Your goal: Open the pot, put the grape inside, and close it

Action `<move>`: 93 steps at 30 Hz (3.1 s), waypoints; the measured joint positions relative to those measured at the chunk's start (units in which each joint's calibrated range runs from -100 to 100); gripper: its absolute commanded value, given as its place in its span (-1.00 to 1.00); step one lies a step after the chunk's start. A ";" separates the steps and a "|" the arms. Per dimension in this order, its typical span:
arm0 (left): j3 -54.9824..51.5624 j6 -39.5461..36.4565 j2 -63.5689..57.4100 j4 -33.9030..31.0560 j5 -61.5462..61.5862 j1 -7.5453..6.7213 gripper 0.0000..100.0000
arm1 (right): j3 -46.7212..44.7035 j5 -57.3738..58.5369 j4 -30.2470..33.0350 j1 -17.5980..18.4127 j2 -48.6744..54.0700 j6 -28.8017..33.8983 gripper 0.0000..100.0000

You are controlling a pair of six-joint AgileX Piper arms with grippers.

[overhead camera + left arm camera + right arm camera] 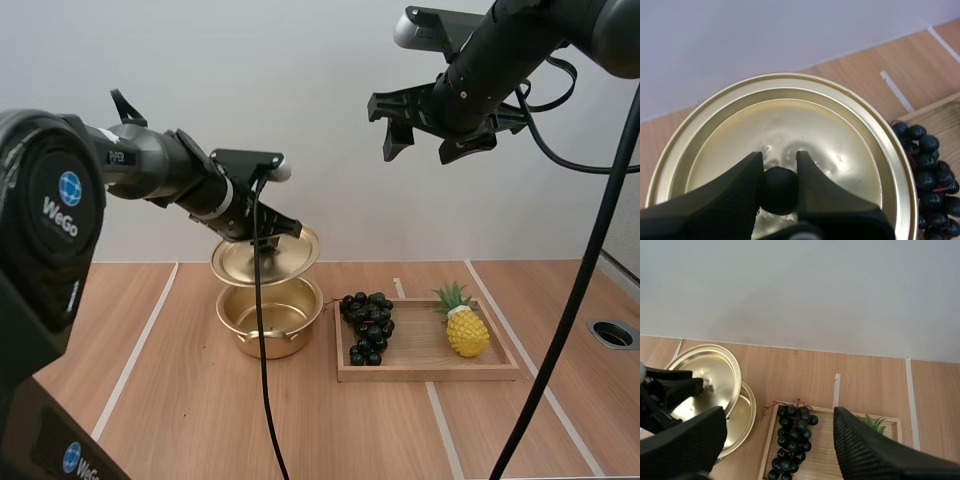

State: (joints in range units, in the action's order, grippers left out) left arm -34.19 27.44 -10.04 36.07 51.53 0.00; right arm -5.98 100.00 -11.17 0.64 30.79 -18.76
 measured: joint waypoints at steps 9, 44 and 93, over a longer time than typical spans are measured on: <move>6.70 -4.42 -13.37 -4.47 0.00 -0.01 -1.00 | 0.00 0.00 0.00 0.00 0.00 -0.95 1.00; 34.66 -18.27 -40.86 -19.57 -19.58 4.55 -1.00 | -3.37 0.00 -0.47 0.00 0.00 -2.02 1.00; 79.75 -24.32 -32.32 -22.64 -15.46 4.55 -1.00 | -21.28 -7.00 -6.06 0.69 -28.27 -8.44 1.00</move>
State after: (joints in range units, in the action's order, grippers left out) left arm 45.55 3.12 -42.36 13.43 36.08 4.55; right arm -27.26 93.00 -17.23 1.33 2.51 -27.20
